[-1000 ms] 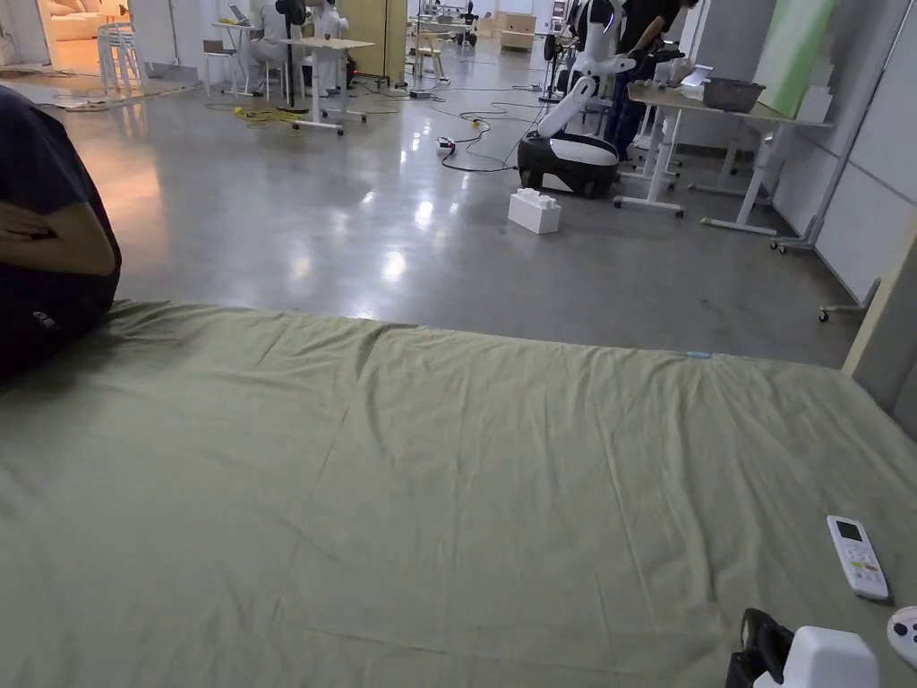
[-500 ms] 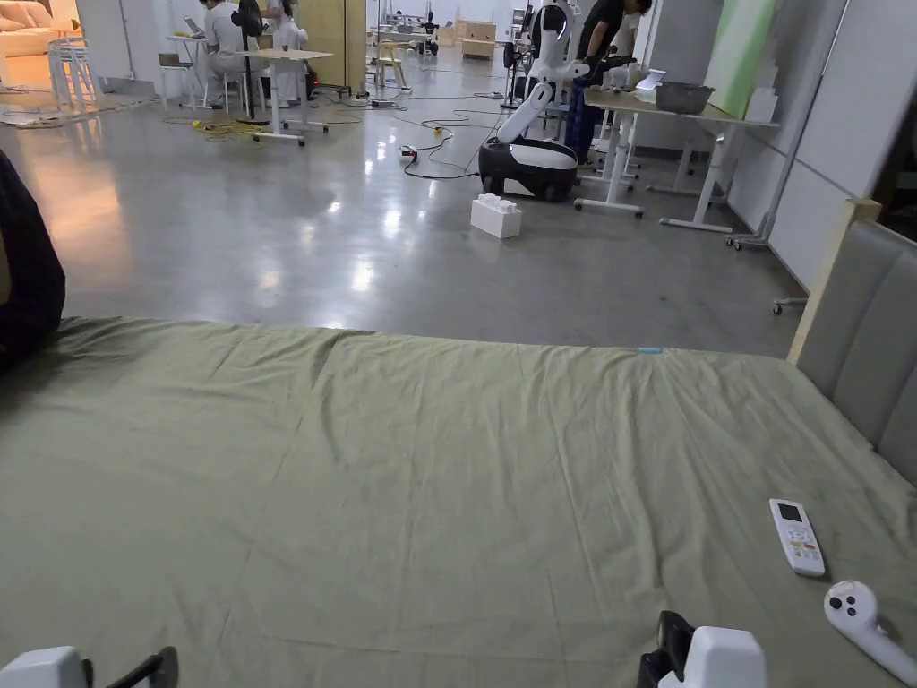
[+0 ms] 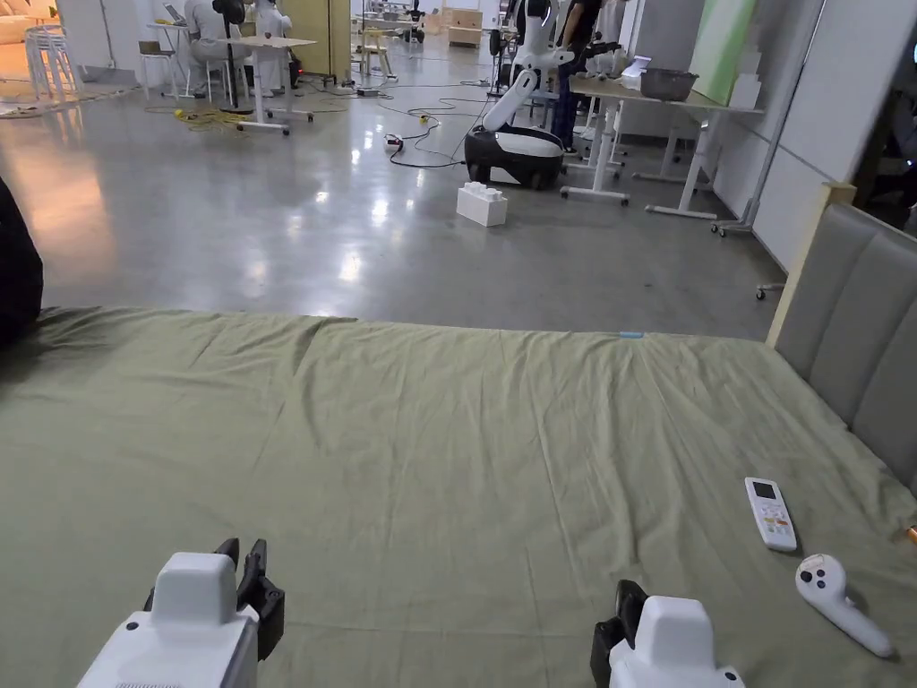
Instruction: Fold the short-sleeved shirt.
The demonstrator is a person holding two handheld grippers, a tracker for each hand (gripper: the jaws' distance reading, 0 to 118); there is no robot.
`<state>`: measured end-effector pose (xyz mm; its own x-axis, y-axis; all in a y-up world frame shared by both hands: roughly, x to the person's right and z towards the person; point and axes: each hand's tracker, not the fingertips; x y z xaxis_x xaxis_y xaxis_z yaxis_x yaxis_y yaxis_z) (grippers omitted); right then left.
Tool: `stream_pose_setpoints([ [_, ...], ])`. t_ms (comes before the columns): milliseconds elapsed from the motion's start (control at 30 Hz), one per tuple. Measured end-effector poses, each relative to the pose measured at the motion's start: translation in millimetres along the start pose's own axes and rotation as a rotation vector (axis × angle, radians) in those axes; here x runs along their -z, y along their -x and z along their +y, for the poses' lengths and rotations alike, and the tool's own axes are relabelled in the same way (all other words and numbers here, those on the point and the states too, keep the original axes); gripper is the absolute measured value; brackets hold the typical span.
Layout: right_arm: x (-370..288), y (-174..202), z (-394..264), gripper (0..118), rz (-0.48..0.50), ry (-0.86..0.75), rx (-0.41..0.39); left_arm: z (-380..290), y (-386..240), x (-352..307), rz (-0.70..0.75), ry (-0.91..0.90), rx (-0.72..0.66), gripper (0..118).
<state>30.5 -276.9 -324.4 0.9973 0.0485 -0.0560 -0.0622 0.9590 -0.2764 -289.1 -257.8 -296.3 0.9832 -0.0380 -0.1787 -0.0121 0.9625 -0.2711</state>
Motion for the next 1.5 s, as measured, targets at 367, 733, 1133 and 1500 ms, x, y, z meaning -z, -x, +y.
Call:
stream_pose_setpoints([
  [367,-3,3,3,1,0.001,-0.026,0.012,3,11,-6,0.029,-0.019,-0.007,4],
  [733,-4,7,6,1,0.005,-0.057,0.0,1,16,-9,0.051,-0.053,-0.033,4],
  [1133,-4,7,8,1,0.01,-0.064,-0.003,3,23,-11,0.06,-0.054,-0.039,4],
  [1500,-3,12,8,7,0.011,-0.065,-0.019,5,24,-12,0.062,-0.056,-0.042,4],
])
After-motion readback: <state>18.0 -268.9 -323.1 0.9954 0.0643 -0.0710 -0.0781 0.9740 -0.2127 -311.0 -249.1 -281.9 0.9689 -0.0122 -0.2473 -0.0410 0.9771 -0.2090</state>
